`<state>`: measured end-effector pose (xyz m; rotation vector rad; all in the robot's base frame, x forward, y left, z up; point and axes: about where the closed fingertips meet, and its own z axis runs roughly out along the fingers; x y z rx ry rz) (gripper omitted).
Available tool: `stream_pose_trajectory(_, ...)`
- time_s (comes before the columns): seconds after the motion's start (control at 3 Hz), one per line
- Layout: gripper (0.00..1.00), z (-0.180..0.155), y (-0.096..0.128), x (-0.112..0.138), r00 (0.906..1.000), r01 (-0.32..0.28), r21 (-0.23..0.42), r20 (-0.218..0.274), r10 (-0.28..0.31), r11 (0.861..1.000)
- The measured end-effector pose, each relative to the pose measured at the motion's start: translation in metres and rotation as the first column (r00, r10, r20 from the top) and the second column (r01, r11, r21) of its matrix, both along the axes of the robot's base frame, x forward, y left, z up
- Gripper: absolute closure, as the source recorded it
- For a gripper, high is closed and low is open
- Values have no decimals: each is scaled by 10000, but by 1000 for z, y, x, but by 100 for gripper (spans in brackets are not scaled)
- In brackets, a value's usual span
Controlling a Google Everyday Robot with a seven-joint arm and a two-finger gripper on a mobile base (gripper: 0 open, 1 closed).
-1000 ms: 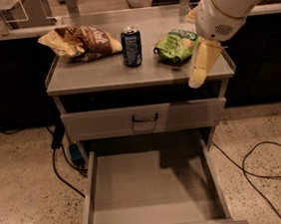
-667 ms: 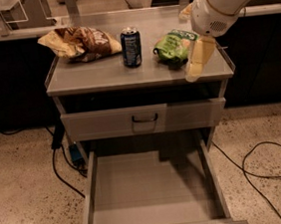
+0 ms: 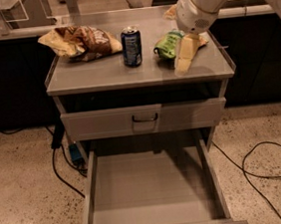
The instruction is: Place pepsi can into middle drawer
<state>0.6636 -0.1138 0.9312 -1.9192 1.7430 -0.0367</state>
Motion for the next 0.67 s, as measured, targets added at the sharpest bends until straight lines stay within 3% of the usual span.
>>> stream_pose_trajectory(0.67, 0, -16, 30, 35, 9952, -956, 430, -176, 964, 9945)
